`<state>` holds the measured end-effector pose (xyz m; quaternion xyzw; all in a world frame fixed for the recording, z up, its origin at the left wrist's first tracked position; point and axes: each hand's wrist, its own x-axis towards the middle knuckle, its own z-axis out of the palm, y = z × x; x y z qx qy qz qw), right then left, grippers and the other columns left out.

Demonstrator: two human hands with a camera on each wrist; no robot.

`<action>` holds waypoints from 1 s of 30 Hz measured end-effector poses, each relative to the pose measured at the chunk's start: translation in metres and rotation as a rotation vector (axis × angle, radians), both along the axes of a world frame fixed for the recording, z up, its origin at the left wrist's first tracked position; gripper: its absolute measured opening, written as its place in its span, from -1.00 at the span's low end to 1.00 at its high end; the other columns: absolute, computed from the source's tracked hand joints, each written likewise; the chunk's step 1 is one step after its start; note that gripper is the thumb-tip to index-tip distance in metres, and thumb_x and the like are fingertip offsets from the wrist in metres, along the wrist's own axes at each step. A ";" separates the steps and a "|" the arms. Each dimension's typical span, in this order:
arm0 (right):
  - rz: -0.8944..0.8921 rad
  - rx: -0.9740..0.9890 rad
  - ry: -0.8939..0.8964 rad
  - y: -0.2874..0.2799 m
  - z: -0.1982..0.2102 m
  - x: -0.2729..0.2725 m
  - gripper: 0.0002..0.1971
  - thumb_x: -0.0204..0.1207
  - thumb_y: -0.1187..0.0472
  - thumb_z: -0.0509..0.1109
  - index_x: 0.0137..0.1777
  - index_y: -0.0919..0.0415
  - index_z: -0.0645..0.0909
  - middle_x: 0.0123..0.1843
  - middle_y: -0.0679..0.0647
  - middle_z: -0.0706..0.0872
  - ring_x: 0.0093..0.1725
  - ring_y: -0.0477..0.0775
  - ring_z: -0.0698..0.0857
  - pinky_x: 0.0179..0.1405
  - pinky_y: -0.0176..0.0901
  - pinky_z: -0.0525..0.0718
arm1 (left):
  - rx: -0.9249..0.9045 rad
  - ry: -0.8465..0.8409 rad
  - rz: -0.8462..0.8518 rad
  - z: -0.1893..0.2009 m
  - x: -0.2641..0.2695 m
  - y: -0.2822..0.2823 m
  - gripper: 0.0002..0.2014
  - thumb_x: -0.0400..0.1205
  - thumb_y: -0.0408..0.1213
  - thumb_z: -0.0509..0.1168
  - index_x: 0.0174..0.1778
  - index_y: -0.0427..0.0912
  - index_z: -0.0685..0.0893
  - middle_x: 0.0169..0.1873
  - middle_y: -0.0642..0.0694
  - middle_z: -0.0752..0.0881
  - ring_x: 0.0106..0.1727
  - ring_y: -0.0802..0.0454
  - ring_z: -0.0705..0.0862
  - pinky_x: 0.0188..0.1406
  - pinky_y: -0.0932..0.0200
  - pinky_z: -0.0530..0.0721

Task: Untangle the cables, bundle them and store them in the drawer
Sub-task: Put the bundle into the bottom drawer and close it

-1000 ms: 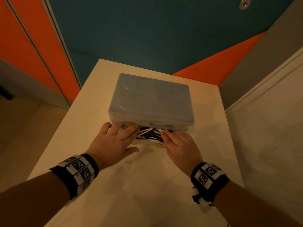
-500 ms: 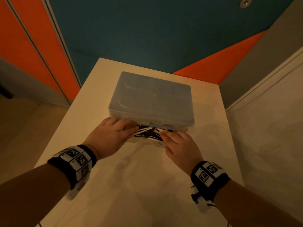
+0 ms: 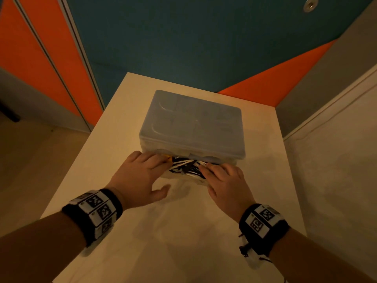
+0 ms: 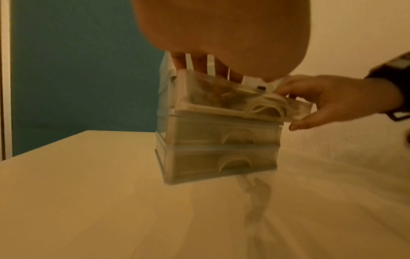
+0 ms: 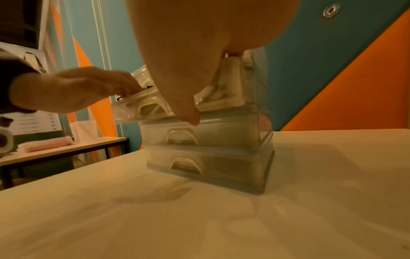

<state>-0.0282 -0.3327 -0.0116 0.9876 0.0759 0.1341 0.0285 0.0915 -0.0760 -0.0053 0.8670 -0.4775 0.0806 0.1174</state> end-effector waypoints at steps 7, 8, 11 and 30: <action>0.079 -0.053 -0.015 0.030 0.004 0.010 -0.42 0.46 0.05 0.38 0.52 -0.02 0.43 0.28 -0.07 0.63 0.08 0.16 0.60 0.01 0.09 0.55 | 0.109 -0.153 -0.022 -0.018 0.006 0.010 -0.26 0.34 -0.22 0.63 0.47 -0.02 0.56 0.35 -0.13 0.67 -0.08 -0.21 0.79 0.22 -0.31 0.61; 0.077 -0.055 -0.035 0.033 0.003 0.013 -0.47 0.51 0.08 0.37 0.50 -0.02 0.46 0.24 -0.07 0.65 0.05 0.16 0.62 -0.02 0.08 0.55 | 0.085 -0.164 -0.032 -0.017 0.006 0.010 -0.28 0.35 -0.25 0.63 0.46 -0.02 0.57 0.33 -0.13 0.69 -0.13 -0.21 0.80 0.20 -0.28 0.63; 0.072 -0.024 -0.081 0.036 0.000 0.020 -0.58 0.55 0.14 0.38 0.42 -0.01 0.56 0.10 -0.04 0.68 -0.04 0.16 0.63 -0.10 0.07 0.52 | 0.046 -0.169 -0.055 -0.014 0.006 0.011 -0.30 0.39 -0.29 0.60 0.48 0.01 0.57 0.31 -0.13 0.71 -0.16 -0.20 0.82 0.16 -0.26 0.65; 0.005 -0.012 0.062 0.045 0.007 0.035 -0.50 0.29 0.03 0.31 0.28 -0.04 0.65 -0.13 0.01 0.55 -0.19 0.13 0.57 -0.29 -0.04 0.55 | -0.024 0.094 -0.041 0.003 0.017 0.003 -0.53 0.77 0.04 -0.12 0.30 0.13 0.69 0.27 0.00 0.67 -0.17 -0.05 0.73 -0.27 0.09 0.57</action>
